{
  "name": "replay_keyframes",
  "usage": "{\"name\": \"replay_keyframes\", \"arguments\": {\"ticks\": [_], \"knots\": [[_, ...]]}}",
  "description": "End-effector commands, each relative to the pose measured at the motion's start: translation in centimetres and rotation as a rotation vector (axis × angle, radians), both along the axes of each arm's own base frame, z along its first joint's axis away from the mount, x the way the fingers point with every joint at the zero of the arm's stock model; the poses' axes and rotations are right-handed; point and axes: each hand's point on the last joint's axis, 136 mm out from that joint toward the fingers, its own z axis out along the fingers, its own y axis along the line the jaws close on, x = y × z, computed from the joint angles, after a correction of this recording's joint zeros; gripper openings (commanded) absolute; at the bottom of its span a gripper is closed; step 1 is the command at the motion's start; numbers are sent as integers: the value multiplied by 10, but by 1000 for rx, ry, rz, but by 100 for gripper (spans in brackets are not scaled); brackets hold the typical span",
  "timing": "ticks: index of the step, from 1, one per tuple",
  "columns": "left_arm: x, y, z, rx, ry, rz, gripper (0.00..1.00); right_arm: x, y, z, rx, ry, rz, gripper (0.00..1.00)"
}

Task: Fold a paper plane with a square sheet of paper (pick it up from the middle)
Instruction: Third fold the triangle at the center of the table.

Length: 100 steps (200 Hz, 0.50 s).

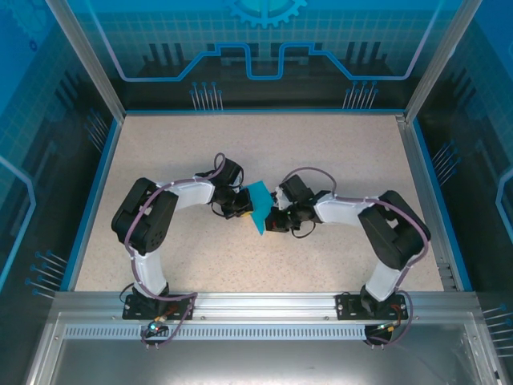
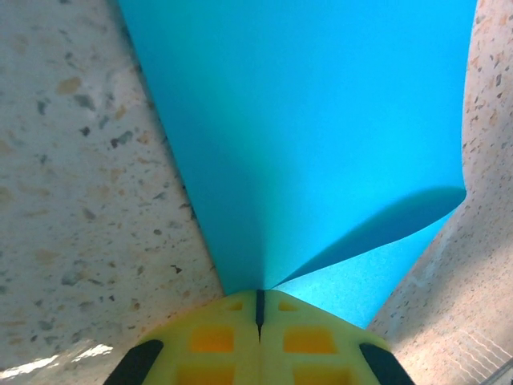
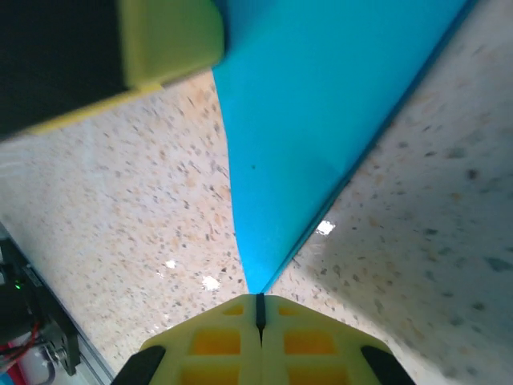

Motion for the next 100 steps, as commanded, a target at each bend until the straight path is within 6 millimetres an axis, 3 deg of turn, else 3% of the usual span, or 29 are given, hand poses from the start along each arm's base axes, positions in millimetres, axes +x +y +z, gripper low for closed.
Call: {"name": "replay_keyframes", "arguments": {"ticks": [1,26,44,100], "knots": [[2,-2,28,16,-58,-35,0,25,-25,16,3,-65,-143,0],[8,-11,62,-29,-135,-44,9,35,-44,17,-25,-89,-222,0],[6,-11,75,-37,-164,-38,15,36,-50,17,-35,-90,-235,0],[-19,-18,87,-77,-210,-9,16,43,-27,18,27,-81,-139,0]]}}
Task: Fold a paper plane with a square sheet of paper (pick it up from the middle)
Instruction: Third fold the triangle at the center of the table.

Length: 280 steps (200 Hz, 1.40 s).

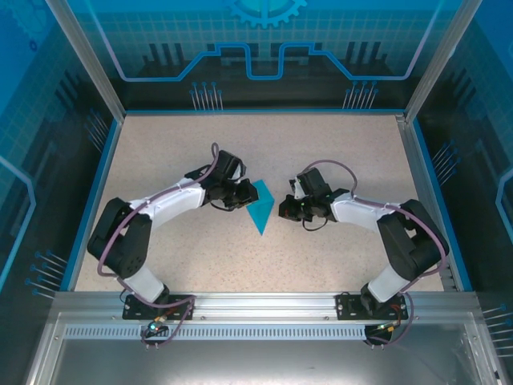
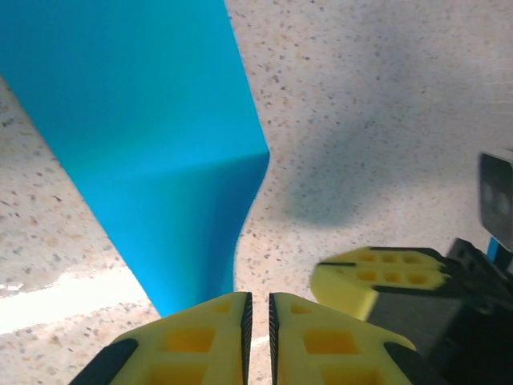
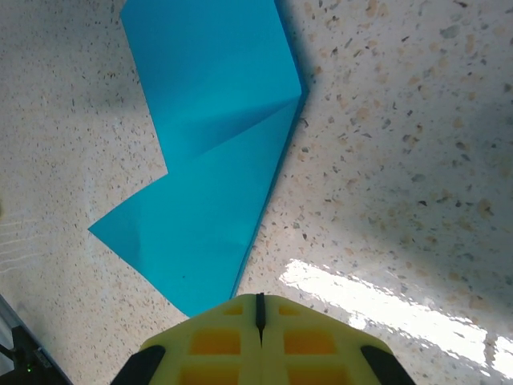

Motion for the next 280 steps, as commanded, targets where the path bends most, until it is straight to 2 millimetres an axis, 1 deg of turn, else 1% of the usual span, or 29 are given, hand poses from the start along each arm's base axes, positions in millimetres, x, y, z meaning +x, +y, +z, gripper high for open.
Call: {"name": "replay_keyframes", "arguments": {"ticks": [1,13,15,18,38,56,72,92,111,139,169,183,213,240,280], "knots": [[-15,-1,1,-8,-1,21,16,6,14,1,39,2,56,0],[-21,-1,6,-15,-17,18,14,2,20,-5,53,21,83,0],[-22,-2,7,-17,-18,18,14,7,24,1,65,6,89,0],[-24,-3,7,-21,-20,15,13,9,27,4,74,0,96,0],[-36,-13,9,-43,-20,-15,11,10,42,2,87,4,141,0],[-46,-20,-2,-40,10,-31,7,12,51,0,97,14,161,0],[-51,-24,-12,-37,35,-32,5,15,55,-5,103,28,163,0],[-52,-25,-24,-33,62,-22,2,17,57,-12,96,47,164,0],[-51,-31,-31,-54,80,-26,0,18,58,-19,86,66,164,0],[-51,-38,-43,-62,107,-32,0,20,59,-28,71,87,162,0],[-48,-40,-57,-51,130,-24,0,19,58,-34,67,101,159,0],[-47,-40,-64,-44,139,-19,0,19,58,-34,68,101,162,0],[-51,-37,-82,-14,181,-10,0,18,57,-35,68,103,161,0],[-56,-31,-91,12,206,-5,0,19,56,-34,71,97,162,0],[-64,-22,-102,49,229,9,0,15,55,-24,90,57,186,0]]}}
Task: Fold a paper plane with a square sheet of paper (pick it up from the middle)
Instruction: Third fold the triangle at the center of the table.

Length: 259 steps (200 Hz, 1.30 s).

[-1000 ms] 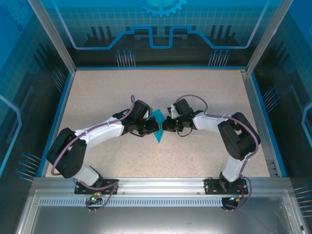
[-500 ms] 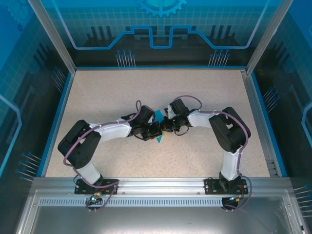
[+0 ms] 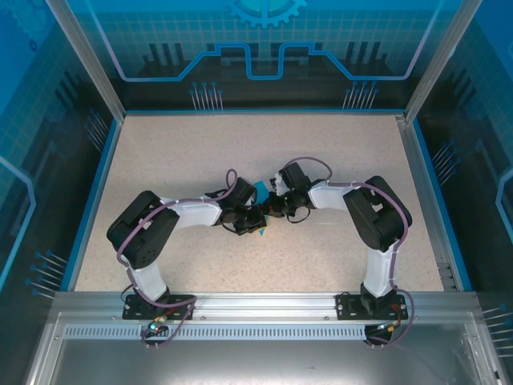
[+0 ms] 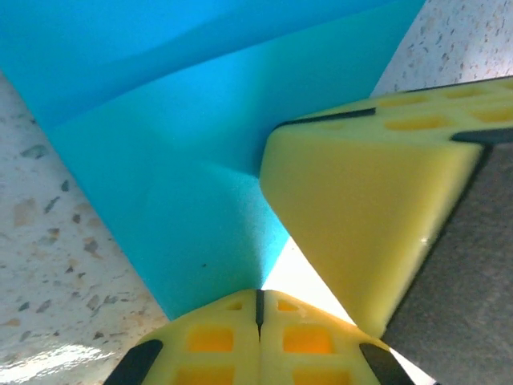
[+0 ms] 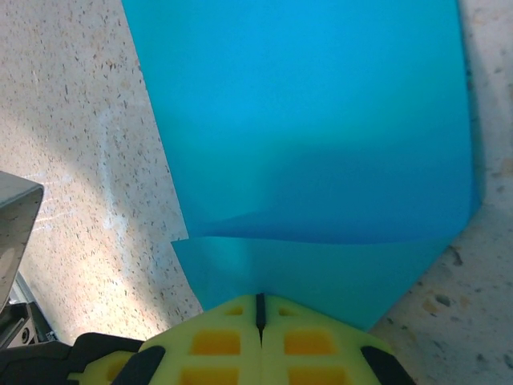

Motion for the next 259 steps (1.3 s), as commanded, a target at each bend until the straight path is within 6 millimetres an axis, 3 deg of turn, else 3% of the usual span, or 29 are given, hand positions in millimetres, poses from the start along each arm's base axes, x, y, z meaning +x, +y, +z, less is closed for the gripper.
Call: {"name": "replay_keyframes", "arguments": {"ticks": [1,66,121,165,187,219,259], "knots": [[-15,9,-18,43,60,14,0,-6,2,8,29,-27,39,0],[-24,17,-30,60,87,36,0,-22,-7,-16,-17,26,56,0],[-37,27,-38,94,133,40,0,6,-16,-18,-55,1,31,0],[-45,33,-43,108,153,40,0,32,-14,-7,-46,-47,28,0],[-46,32,-42,103,151,33,0,39,-13,9,-20,-81,22,0],[-46,30,-33,95,121,-21,0,37,-20,36,-19,-139,3,0],[-55,35,-15,104,73,-118,0,29,-28,40,-60,-148,-4,0]]}}
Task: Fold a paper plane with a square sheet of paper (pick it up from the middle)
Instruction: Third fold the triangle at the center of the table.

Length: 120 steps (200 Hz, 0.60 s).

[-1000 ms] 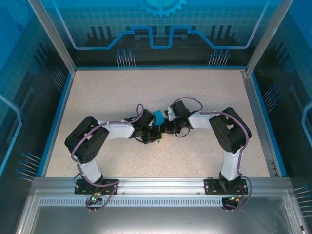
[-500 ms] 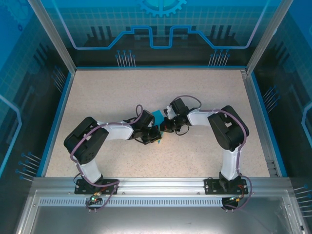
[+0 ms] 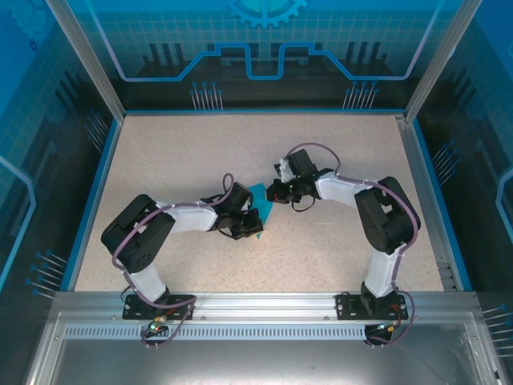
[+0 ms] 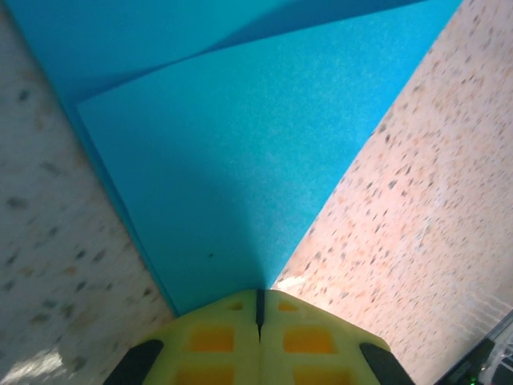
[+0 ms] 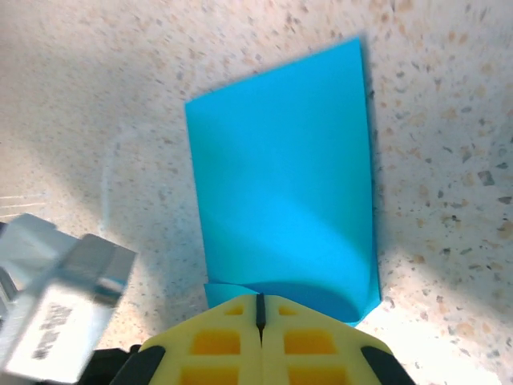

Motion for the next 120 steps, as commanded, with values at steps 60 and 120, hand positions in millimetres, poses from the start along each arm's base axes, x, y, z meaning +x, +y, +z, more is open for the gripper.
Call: {"name": "replay_keyframes", "arguments": {"ticks": [60,120], "knots": [[-29,14,14,21,-8,-84,2,-46,14,-1,-18,27,70,0],[-16,19,6,48,-9,22,0,-74,19,-8,8,61,82,0]]}}
